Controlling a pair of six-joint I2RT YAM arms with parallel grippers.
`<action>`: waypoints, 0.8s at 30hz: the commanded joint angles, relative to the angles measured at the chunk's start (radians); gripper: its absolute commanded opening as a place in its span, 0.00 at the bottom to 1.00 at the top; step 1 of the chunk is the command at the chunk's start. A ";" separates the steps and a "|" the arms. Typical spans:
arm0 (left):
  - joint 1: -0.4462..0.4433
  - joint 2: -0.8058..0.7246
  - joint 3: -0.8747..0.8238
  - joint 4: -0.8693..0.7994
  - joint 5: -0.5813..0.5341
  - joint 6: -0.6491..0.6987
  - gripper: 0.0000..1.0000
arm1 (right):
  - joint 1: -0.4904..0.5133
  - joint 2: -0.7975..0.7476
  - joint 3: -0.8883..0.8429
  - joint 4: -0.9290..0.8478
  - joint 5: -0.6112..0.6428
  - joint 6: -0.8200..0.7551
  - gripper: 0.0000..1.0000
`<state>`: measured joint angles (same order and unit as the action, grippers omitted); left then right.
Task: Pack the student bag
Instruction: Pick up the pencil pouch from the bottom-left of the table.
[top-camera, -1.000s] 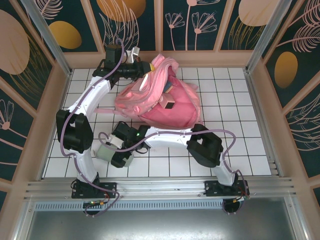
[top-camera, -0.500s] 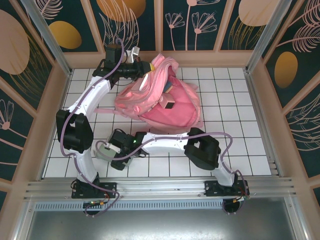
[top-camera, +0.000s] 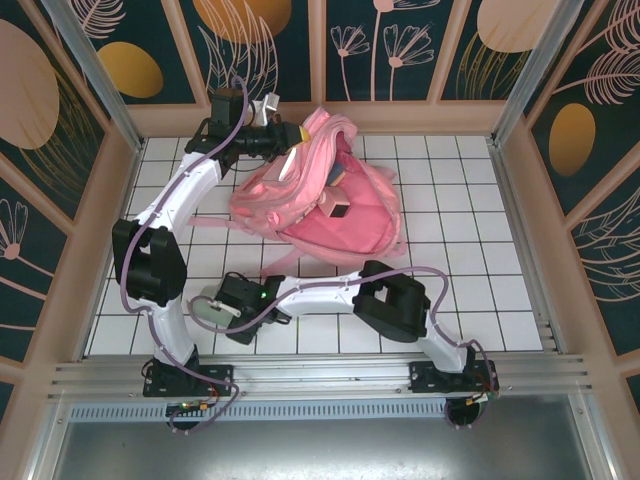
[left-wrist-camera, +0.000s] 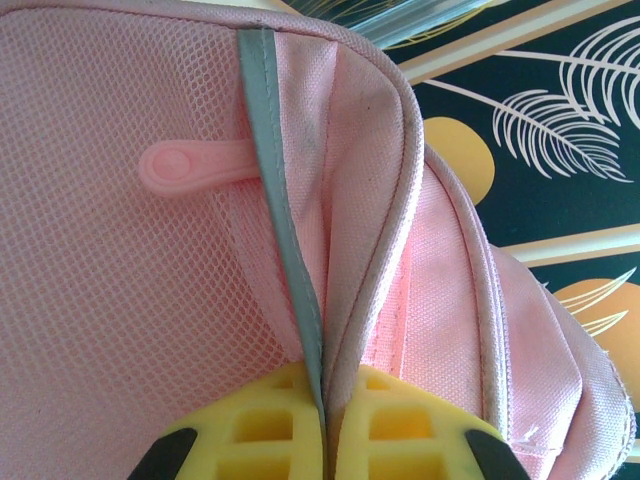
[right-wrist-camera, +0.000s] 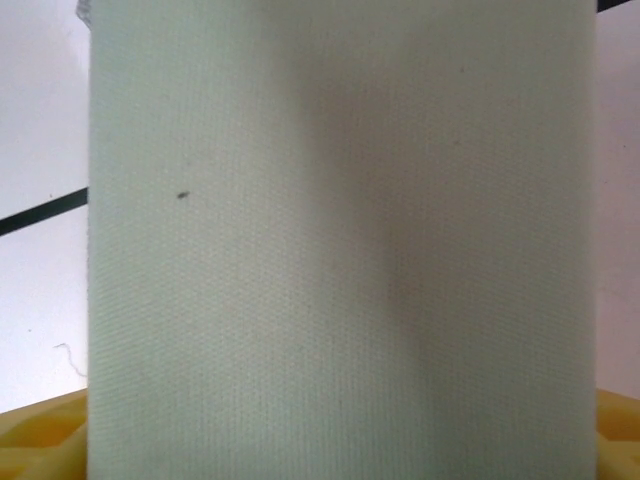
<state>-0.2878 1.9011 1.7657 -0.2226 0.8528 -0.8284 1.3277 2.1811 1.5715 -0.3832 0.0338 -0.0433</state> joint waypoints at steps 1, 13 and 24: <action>0.005 -0.036 0.091 0.141 0.057 -0.018 0.00 | -0.012 -0.071 -0.052 0.000 0.055 0.018 0.74; 0.004 -0.033 0.132 0.139 0.054 -0.028 0.00 | -0.021 -0.411 -0.386 0.082 0.175 0.155 0.69; 0.007 -0.043 0.147 0.096 0.037 0.017 0.00 | -0.037 -1.028 -0.820 0.122 0.458 0.335 0.66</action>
<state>-0.2878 1.9205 1.8240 -0.2665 0.8421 -0.8341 1.3079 1.3003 0.8024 -0.2874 0.3386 0.2195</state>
